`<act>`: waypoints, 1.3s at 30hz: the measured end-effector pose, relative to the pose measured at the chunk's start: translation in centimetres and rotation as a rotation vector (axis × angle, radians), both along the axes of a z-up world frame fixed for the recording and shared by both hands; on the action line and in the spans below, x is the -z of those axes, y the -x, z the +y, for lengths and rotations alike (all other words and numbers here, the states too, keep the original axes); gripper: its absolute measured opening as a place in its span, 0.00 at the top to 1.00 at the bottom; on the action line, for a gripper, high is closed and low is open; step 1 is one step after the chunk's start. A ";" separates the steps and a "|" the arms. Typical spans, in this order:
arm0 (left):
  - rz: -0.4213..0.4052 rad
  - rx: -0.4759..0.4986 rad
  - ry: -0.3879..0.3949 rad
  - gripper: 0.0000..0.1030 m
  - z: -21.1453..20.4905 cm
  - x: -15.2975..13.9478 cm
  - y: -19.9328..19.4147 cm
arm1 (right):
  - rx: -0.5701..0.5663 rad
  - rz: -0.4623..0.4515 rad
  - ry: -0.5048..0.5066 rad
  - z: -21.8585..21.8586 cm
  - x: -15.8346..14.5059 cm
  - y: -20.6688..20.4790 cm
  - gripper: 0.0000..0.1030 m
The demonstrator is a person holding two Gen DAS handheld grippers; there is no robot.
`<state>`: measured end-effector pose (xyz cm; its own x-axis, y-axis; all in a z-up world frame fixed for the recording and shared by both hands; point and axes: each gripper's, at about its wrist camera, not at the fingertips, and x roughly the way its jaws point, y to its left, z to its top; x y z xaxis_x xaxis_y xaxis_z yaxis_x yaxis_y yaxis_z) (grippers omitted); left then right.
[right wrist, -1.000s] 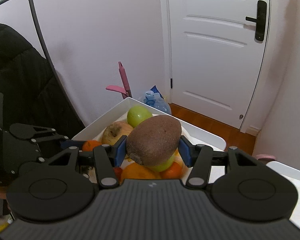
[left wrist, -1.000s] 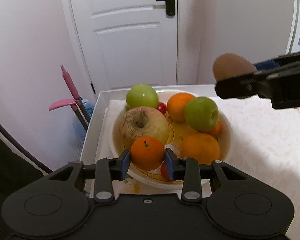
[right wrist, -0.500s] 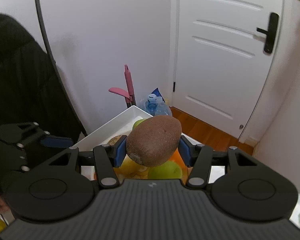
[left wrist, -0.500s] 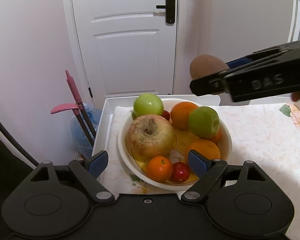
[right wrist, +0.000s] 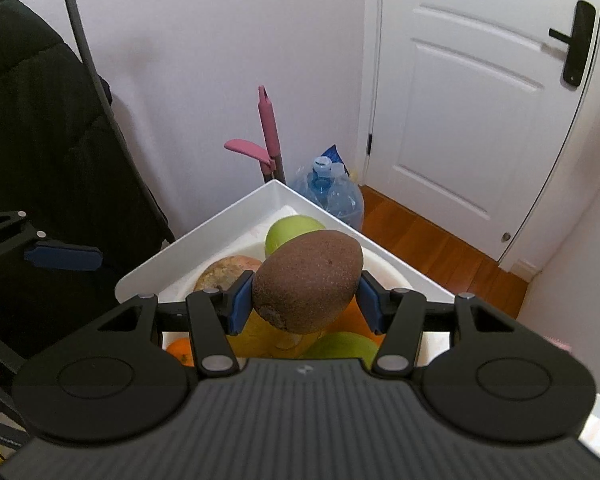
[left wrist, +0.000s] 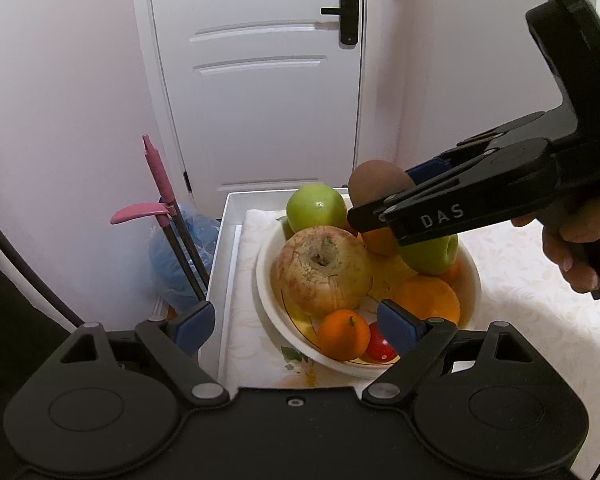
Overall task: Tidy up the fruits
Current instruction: 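Open both tools to release the tangerine and kiwi into the bowl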
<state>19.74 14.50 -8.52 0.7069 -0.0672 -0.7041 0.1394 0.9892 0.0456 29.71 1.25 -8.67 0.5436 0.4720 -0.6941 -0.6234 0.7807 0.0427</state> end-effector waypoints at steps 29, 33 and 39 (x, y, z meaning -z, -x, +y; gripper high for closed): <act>-0.032 0.061 0.005 0.12 -0.9 -2.1 1.4 | 0.147 -0.104 -0.055 -3.9 -5.4 6.2 0.07; -0.071 0.045 0.008 0.12 -2.1 -4.2 3.1 | 0.196 -0.123 -0.078 -6.4 -8.2 9.5 0.07; -0.123 0.020 0.032 0.12 -4.4 -8.0 6.7 | 0.287 -0.167 -0.086 -10.1 -12.0 15.4 0.07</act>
